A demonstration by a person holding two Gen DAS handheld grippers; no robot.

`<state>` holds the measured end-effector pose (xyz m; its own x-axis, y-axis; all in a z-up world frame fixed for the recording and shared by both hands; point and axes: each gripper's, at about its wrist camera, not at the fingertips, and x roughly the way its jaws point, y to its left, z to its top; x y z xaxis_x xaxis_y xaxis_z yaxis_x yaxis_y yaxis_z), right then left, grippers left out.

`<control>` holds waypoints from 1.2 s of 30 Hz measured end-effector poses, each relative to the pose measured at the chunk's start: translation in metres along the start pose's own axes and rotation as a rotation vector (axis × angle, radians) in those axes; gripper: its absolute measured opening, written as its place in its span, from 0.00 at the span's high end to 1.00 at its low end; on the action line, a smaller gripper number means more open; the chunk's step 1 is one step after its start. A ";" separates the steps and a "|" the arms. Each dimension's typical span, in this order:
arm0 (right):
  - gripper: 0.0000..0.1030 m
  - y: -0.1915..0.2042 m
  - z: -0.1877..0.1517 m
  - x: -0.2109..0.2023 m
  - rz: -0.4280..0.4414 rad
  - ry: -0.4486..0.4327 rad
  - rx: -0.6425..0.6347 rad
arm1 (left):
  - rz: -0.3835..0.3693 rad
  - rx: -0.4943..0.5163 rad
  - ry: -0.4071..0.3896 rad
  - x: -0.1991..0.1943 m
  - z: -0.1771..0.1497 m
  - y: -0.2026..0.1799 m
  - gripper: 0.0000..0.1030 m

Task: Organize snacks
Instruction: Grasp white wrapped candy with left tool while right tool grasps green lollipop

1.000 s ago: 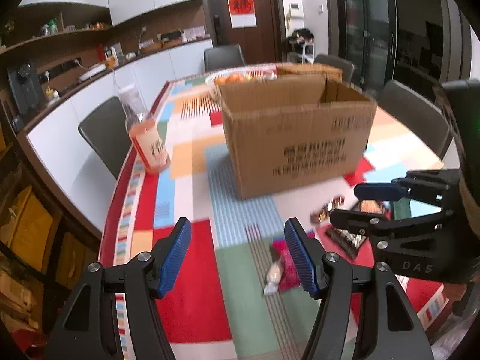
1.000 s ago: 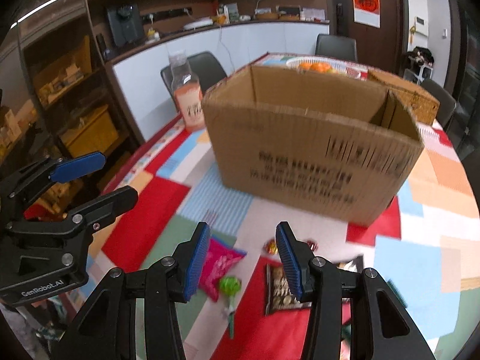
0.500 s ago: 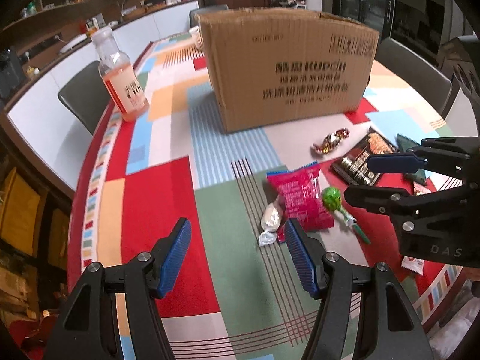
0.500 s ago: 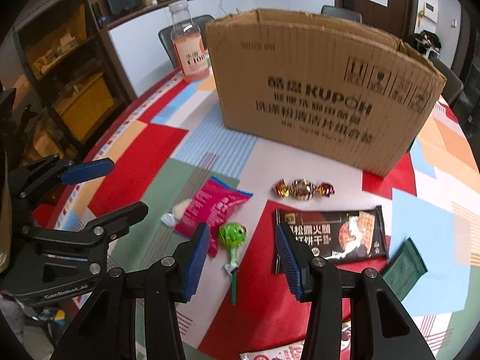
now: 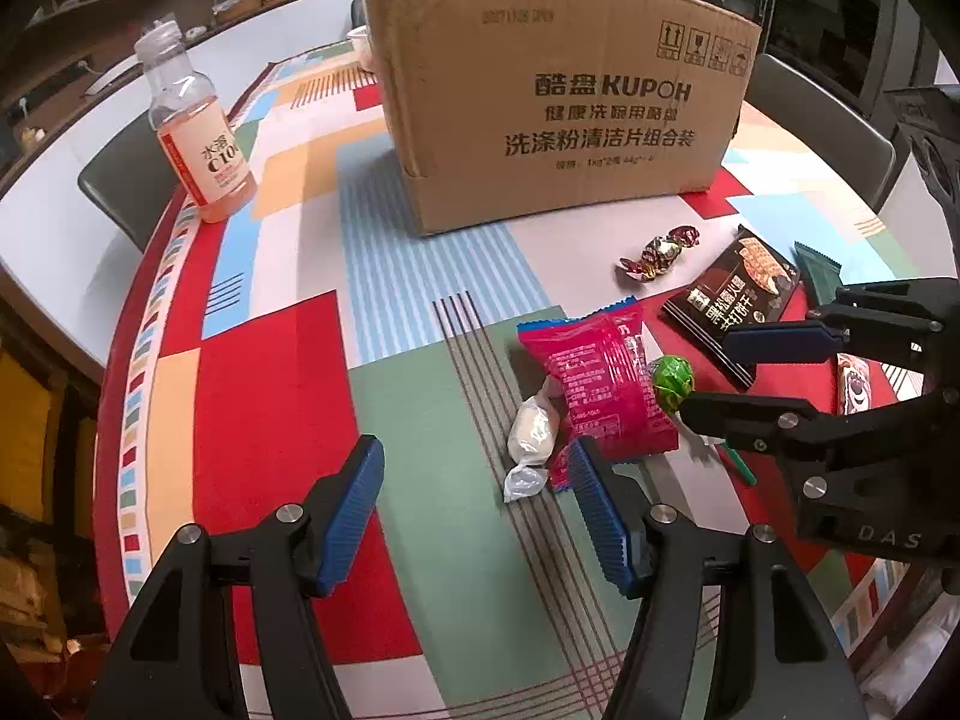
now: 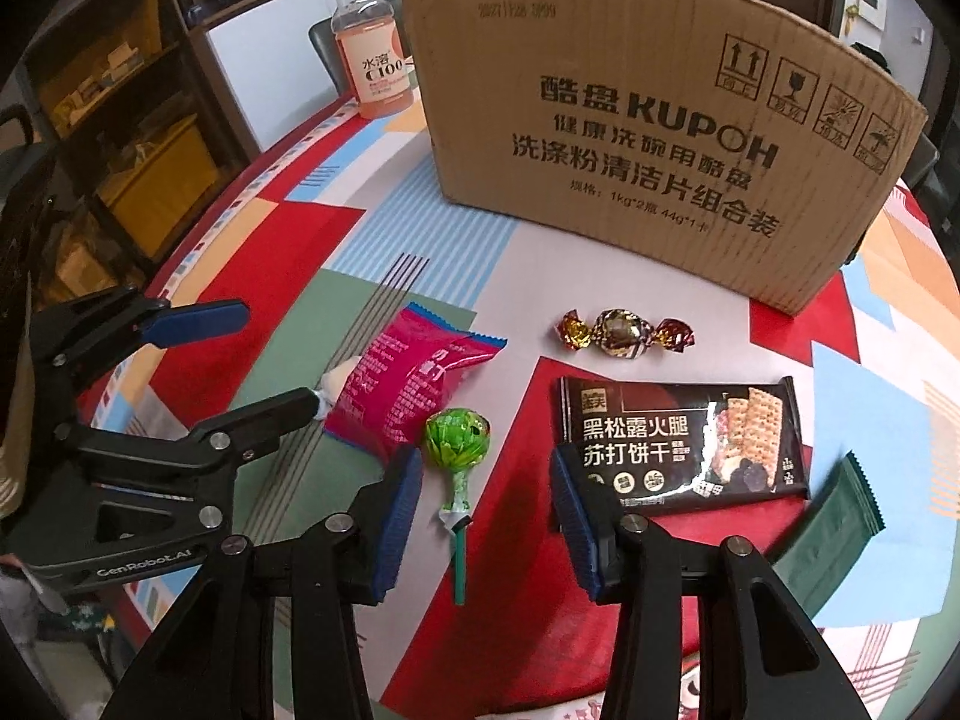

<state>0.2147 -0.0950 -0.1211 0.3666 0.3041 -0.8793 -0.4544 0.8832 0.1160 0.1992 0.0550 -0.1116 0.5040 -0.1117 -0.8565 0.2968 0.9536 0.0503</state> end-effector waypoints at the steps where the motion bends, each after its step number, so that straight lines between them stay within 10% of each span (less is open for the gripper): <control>1: 0.59 0.000 0.000 0.001 0.001 0.001 0.000 | -0.003 0.001 -0.001 0.002 0.001 0.000 0.40; 36: 0.73 0.001 0.015 0.034 0.015 0.026 0.003 | -0.104 -0.025 0.037 0.036 0.022 0.007 0.71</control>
<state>0.2388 -0.0787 -0.1442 0.3383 0.3081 -0.8891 -0.4570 0.8798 0.1310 0.2374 0.0517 -0.1305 0.4412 -0.2003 -0.8747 0.3251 0.9442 -0.0523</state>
